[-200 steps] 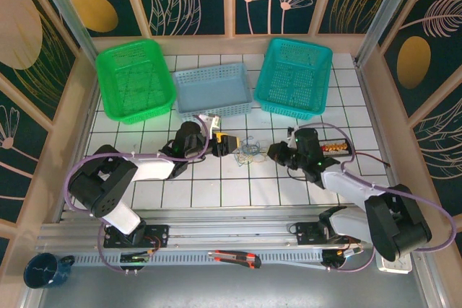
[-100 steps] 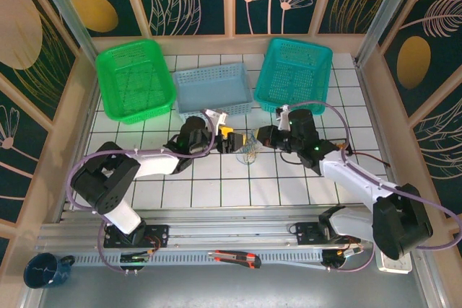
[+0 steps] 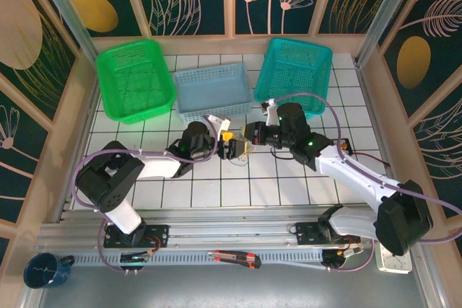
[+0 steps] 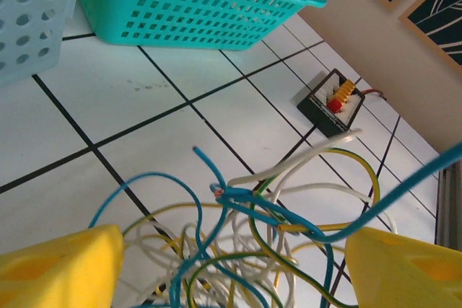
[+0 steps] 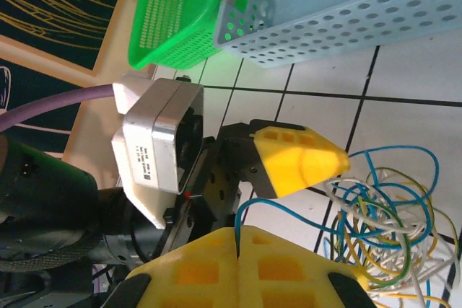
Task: Untangle the cables
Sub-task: Untie the cable from multiple cables.
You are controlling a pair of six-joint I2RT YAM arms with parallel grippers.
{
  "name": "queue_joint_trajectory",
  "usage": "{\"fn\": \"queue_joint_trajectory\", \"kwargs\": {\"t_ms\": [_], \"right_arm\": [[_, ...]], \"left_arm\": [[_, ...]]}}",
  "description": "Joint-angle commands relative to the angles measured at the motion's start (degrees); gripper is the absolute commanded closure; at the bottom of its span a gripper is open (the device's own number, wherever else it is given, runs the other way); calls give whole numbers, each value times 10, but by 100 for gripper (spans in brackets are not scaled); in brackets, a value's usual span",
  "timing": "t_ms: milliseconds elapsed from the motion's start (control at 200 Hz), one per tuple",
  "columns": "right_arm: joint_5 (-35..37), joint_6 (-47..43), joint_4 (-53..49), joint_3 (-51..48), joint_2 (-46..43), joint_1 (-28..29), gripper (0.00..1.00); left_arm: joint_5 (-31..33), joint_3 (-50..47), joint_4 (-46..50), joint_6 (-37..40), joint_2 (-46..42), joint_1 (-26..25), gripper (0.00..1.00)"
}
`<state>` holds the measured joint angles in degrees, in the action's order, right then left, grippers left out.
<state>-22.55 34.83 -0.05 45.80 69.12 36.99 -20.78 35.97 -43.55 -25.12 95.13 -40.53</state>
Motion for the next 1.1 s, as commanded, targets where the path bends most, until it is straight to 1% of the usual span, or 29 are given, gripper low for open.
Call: {"fn": "queue_joint_trajectory", "kwargs": {"t_ms": [0, 55, 100, 140, 270, 325, 375, 475, 666, 836, 916, 941, 1096], "right_arm": [[-1, 1, 6, 28, 10, 16, 100], [-7, 5, 10, 36, 13, 21, 100], [-13, 9, 14, 42, 14, 25, 100], [-19, 12, 19, 49, 14, 27, 100], [-38, 23, 29, 75, 9, 28, 100], [-44, 25, 30, 90, 8, 28, 100], [-49, 26, 30, 105, 6, 27, 100], [-59, 29, 30, 137, 4, 21, 100], [-99, 54, 53, 195, 0, -13, 100], [-135, 86, 86, 248, 4, -51, 100], [-150, 104, 104, 273, 10, -53, 100], [-154, 109, 110, 280, 12, -72, 100], [-171, 137, 145, 304, 26, -80, 100]], "left_arm": [[17, -9, -57, -9, -15, -3, 21], [31, -11, -65, -16, -13, -3, 22], [39, -12, -72, -20, -10, -3, 24], [42, -14, -78, -23, -6, -3, 30], [40, -17, -87, -26, 15, -3, 57], [37, -22, -92, -29, 23, -3, 63], [36, -31, -99, -32, 27, -3, 66], [41, -54, -111, -37, 27, -3, 67], [48, -92, -129, -40, 45, -3, 72], [54, -115, -142, -48, 51, -3, 72], [54, -120, -144, -50, 53, -3, 72], [54, -121, -144, -51, 55, -3, 72], [56, -127, -147, -56, 59, -3, 70]]}}
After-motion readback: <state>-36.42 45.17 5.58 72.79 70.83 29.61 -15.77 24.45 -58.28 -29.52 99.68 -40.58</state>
